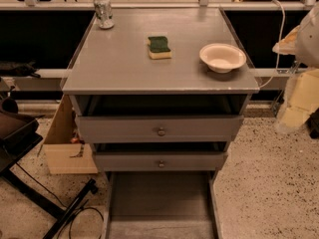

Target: Close bottom drawer

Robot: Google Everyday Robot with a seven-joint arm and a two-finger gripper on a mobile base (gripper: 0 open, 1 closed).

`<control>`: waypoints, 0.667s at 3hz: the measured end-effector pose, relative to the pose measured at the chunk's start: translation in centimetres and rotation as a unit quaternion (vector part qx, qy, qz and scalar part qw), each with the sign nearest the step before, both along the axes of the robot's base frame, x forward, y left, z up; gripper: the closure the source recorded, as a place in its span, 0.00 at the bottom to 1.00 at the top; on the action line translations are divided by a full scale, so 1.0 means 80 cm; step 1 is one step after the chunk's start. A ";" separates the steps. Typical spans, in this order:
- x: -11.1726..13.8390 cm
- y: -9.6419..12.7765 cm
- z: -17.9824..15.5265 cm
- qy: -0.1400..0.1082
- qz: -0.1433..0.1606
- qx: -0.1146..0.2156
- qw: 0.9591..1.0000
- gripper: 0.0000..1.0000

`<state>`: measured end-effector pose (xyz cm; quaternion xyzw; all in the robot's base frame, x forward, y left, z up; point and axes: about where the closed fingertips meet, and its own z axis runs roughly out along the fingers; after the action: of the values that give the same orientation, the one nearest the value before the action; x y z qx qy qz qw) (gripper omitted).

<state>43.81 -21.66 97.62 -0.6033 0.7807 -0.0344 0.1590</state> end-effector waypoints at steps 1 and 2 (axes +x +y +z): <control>0.000 0.001 -0.006 0.000 -0.002 0.002 1.000 0.00; 0.001 0.007 -0.045 0.004 -0.016 0.019 1.000 0.00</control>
Offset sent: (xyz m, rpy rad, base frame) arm 0.0036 0.0110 -0.0815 0.0845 0.0360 -0.0702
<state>43.91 -21.08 94.05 -0.5876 0.7916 -0.0192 0.1667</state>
